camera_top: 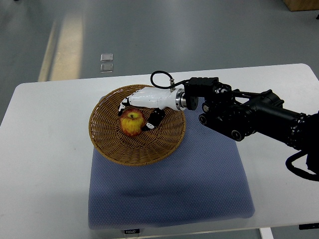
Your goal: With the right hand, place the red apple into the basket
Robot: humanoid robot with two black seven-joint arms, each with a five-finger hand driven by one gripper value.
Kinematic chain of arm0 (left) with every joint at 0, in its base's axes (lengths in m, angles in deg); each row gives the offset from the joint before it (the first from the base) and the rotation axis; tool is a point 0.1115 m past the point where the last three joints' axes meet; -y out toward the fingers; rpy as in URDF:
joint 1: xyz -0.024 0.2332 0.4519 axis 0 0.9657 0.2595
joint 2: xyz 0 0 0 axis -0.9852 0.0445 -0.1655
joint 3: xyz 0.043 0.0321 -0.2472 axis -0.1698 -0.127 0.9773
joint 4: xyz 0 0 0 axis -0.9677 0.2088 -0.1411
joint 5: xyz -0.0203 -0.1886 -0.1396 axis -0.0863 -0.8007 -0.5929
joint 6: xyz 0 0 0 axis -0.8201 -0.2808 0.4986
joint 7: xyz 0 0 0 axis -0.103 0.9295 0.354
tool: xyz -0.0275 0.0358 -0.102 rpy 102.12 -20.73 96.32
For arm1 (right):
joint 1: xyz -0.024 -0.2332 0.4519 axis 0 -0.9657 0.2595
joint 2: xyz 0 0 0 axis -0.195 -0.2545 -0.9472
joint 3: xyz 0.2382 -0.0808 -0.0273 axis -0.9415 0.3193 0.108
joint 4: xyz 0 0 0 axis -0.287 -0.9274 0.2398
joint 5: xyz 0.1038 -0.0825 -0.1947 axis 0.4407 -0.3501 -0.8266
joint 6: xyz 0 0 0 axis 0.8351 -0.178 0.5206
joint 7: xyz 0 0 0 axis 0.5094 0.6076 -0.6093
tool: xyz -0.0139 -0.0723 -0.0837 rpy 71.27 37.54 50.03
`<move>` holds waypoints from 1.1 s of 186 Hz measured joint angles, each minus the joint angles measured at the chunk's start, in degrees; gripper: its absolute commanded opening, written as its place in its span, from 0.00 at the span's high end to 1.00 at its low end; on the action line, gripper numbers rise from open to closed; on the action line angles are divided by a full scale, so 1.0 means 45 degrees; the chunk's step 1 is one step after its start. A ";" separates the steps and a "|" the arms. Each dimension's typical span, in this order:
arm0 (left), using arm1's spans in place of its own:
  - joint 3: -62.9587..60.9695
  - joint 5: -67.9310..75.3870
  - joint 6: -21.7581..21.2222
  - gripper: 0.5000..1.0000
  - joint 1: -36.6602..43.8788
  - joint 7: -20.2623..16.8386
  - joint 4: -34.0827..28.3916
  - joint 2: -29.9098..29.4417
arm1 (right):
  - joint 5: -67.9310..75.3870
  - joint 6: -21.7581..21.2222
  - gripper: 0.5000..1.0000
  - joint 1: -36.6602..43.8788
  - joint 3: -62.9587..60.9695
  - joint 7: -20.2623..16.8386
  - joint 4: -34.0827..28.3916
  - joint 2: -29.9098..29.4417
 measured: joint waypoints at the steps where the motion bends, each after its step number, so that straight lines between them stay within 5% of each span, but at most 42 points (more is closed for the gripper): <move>1: 0.0000 0.0000 0.0000 0.00 0.0000 0.0000 0.0000 0.0000 | 0.0000 0.0000 0.28 0.0001 -0.0001 0.0000 -0.0001 0.0001; 60: 0.0000 0.0000 -0.0001 0.00 0.0000 0.0000 0.0000 0.0000 | 0.0029 -0.0003 0.17 0.0334 -0.0089 0.0047 -0.0054 0.0251; 130: 0.0000 0.0000 -0.0001 0.00 0.0000 0.0000 -0.0001 0.0000 | 0.0711 -0.0043 0.17 0.0365 -0.1256 0.0113 0.0010 0.1433; 205: 0.0000 0.0000 -0.0001 0.00 -0.0001 -0.0001 -0.0001 0.0000 | 0.8305 -0.0185 0.17 -0.0258 -0.2704 0.0089 0.0212 0.1647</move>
